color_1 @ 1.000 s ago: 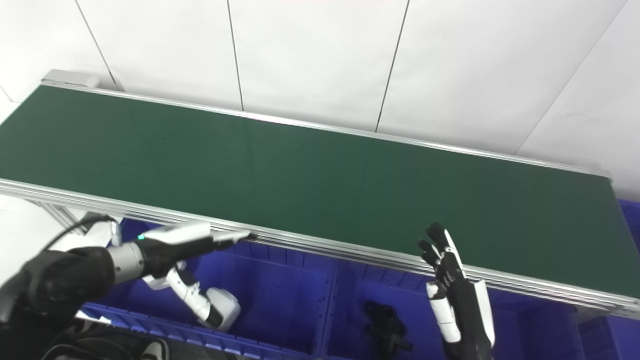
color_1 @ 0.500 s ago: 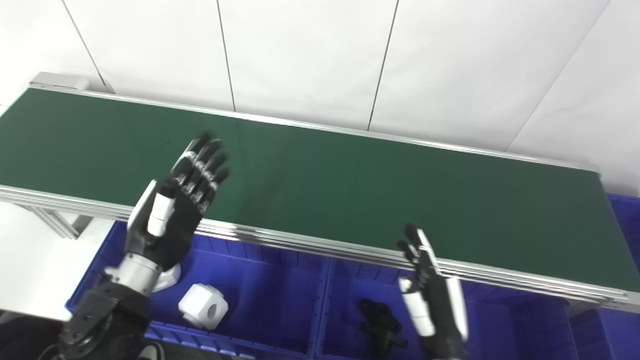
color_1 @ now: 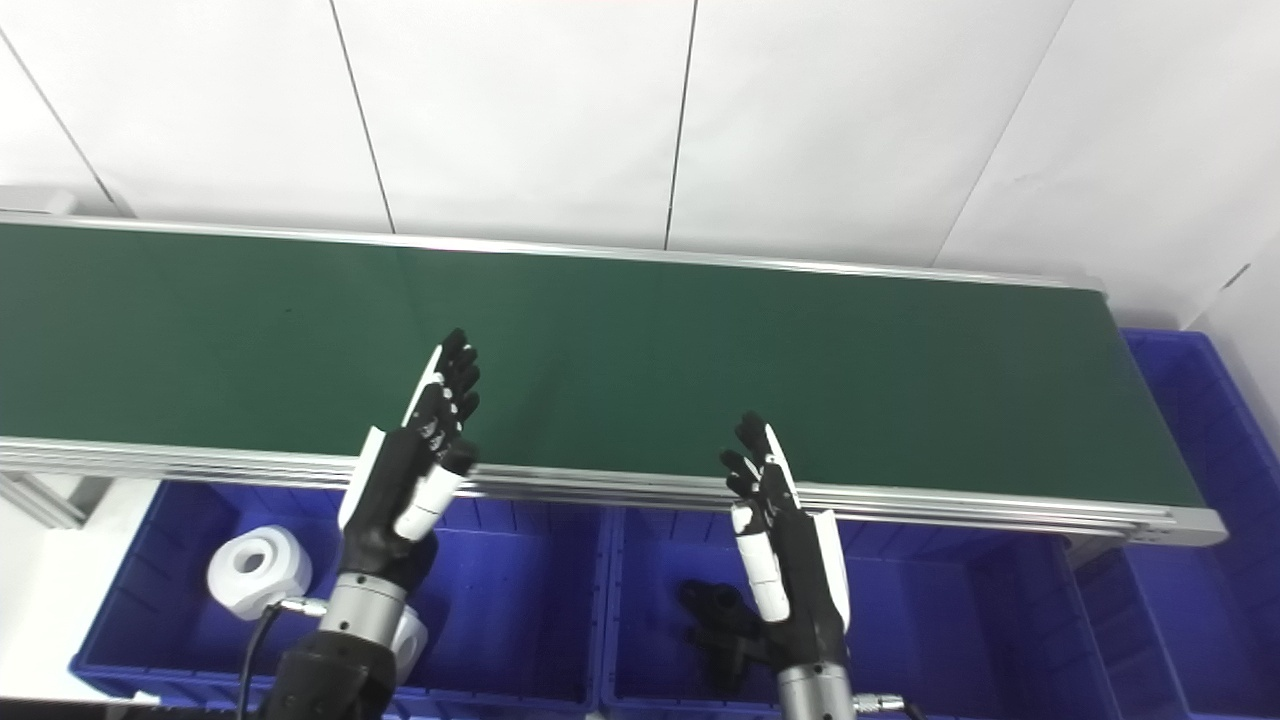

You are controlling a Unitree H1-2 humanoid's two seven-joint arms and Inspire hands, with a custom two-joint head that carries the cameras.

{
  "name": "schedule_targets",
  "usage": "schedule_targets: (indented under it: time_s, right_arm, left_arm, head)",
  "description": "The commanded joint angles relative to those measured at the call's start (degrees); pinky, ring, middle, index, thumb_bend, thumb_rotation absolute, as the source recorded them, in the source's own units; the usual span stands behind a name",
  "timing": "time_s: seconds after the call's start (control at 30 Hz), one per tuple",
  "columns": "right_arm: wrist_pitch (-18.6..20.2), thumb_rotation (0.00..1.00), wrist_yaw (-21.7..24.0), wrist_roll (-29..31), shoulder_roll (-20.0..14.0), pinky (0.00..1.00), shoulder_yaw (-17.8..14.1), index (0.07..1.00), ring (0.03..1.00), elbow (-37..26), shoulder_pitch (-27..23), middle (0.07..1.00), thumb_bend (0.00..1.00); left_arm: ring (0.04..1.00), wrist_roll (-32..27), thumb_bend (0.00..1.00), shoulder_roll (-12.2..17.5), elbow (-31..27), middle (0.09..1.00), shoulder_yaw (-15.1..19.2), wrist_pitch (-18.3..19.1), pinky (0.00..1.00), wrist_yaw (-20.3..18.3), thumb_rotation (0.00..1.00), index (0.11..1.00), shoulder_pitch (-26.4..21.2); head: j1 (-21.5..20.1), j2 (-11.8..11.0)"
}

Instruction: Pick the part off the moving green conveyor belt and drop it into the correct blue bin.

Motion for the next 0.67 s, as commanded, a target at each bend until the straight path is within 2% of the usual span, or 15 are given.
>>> schedule_targets:
  time_s: [0.0,0.23,0.3,0.4,0.63]
  right_arm:
    - [-0.9,1.0,-0.5,0.1,1.1,0.9,0.4,0.968,0.902,-0.6,-1.3,0.957,0.78]
    - [-0.6,1.0,-0.9,-1.9,1.0,0.89,1.2,0.961,0.896,-0.7,-1.6,0.951,0.78]
    - [-0.8,1.0,-0.9,-2.0,1.0,0.89,1.2,0.96,0.894,-0.4,-1.8,0.95,0.78]
    - [-1.6,1.0,-1.4,-2.4,0.9,0.88,1.0,0.961,0.895,0.4,-2.1,0.949,0.78]
    - [-1.5,1.0,-1.6,-1.4,1.2,0.9,1.0,0.968,0.908,0.6,-1.9,0.959,0.79]
  left_arm:
    - [1.0,3.1,0.73,-3.3,-0.4,1.0,-1.5,-3.5,1.0,3.7,0.82,1.0,0.9]
    - [1.0,5.1,0.67,-2.0,-1.7,1.0,-3.6,-2.8,1.0,7.2,0.85,1.0,1.8]
    - [1.0,5.6,0.65,-1.1,-2.1,1.0,-3.8,-3.6,1.0,7.7,0.85,1.0,1.6]
    - [1.0,7.4,0.68,0.5,-3.5,1.0,-4.0,-5.4,1.0,8.1,0.88,1.0,1.6]
    - [1.0,7.0,0.67,2.8,-5.3,1.0,-3.4,-9.3,1.0,8.3,0.87,1.0,5.8]
  head:
    - [0.0,0.0]
    - [-0.2,0.8]
    - [0.4,1.0]
    - [1.3,1.0]
    - [1.3,1.2]
